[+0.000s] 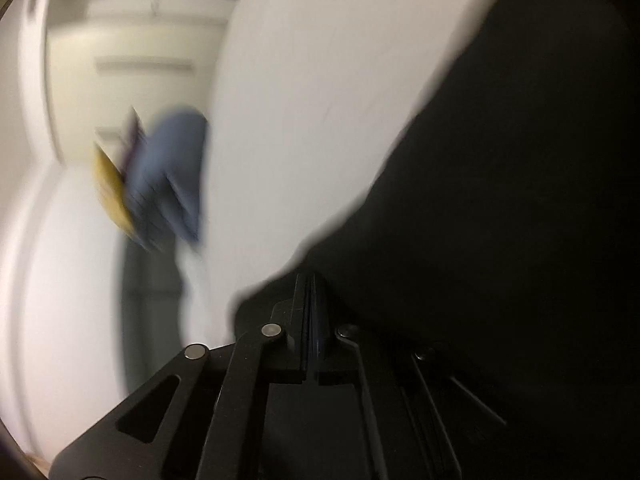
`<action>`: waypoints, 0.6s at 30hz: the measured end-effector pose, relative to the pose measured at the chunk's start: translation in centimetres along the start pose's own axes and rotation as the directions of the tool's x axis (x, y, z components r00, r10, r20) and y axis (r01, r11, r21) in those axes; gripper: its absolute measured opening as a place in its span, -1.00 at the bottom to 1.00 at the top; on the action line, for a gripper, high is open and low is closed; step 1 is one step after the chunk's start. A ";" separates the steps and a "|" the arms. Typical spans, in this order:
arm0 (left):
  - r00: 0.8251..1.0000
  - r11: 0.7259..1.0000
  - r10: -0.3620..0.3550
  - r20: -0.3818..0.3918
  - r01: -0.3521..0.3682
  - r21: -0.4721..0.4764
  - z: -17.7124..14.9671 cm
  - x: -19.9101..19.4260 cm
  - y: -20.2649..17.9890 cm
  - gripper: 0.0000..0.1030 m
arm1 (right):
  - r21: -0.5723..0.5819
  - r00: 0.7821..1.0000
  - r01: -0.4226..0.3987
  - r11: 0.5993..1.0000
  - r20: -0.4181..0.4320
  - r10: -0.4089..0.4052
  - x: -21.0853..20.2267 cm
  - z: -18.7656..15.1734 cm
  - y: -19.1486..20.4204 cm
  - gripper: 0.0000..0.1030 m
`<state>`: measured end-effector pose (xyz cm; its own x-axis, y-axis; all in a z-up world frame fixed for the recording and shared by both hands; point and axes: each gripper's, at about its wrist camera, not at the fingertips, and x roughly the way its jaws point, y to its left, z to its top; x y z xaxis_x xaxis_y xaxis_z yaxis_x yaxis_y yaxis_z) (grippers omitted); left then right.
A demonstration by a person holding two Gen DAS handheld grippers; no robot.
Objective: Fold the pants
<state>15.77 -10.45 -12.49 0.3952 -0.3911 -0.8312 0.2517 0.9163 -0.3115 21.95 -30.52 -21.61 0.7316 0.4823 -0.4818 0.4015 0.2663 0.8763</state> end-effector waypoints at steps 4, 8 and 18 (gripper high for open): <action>1.000 1.000 -0.001 0.008 0.000 0.027 -0.7 -0.2 -0.2 0.81 | 0.066 0.956 0.010 0.998 0.292 -0.029 -9.0 2.5 -3.2 -1.00; 1.000 1.000 -0.004 0.014 0.004 -0.001 -1.1 -0.4 0.3 0.82 | 0.112 0.881 0.043 0.993 0.465 -0.090 -18.8 4.5 -4.5 -1.00; 0.997 0.997 -0.077 0.029 0.078 -0.025 -2.2 -1.7 -2.5 0.82 | 0.142 0.807 0.134 0.981 0.559 -0.191 -31.2 -6.4 -3.8 0.58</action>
<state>12.48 -11.83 -11.30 0.4000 -0.4631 -0.7909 0.2592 0.8849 -0.3870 -5.91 -41.18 -9.92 0.8219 -0.1281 -0.5551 0.5695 0.2075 0.7954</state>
